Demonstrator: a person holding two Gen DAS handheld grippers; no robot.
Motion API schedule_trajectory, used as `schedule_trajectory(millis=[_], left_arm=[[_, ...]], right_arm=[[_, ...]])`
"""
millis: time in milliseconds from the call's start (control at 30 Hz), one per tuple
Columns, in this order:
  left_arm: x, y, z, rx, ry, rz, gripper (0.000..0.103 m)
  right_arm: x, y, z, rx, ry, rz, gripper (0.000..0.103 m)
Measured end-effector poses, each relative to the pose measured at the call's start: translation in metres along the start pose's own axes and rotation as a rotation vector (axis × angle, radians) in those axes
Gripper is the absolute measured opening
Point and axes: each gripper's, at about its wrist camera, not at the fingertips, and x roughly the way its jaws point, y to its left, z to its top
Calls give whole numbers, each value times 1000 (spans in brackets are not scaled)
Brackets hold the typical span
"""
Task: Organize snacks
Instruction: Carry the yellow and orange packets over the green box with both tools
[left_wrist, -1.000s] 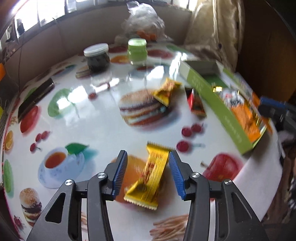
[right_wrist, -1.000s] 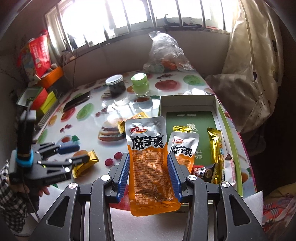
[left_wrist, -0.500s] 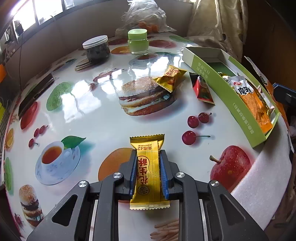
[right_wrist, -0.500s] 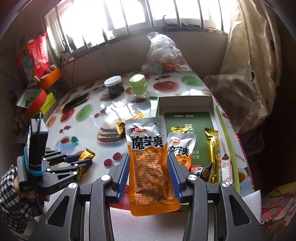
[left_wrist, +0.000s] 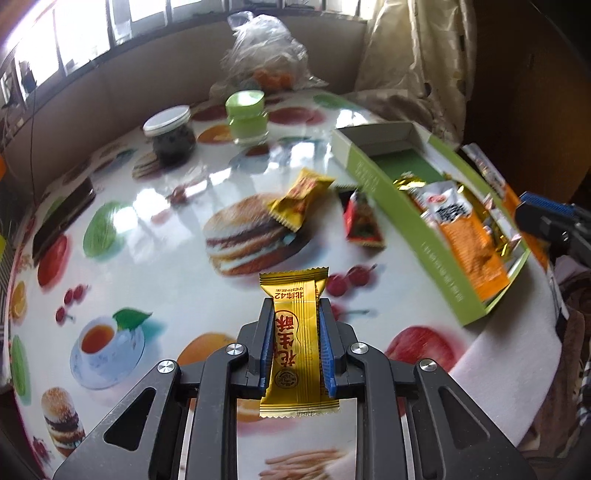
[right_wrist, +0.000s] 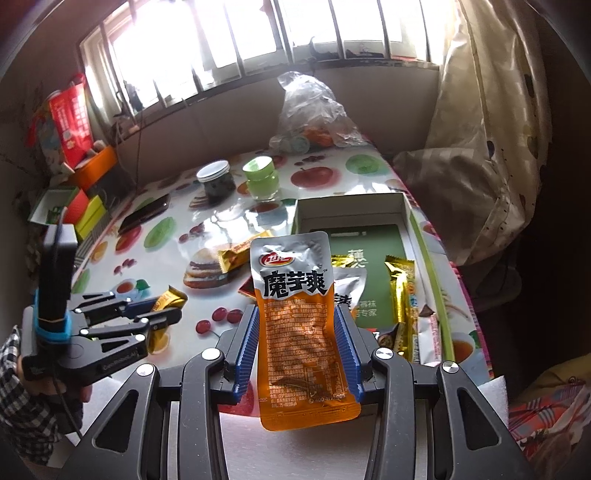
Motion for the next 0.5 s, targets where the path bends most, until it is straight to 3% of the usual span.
schedule_trajectory(millis=[500], left_arm=[[-8,-49,43,55,-57,-67,23]], right_arm=[[-5,-37,-3,52,2,-53,40]])
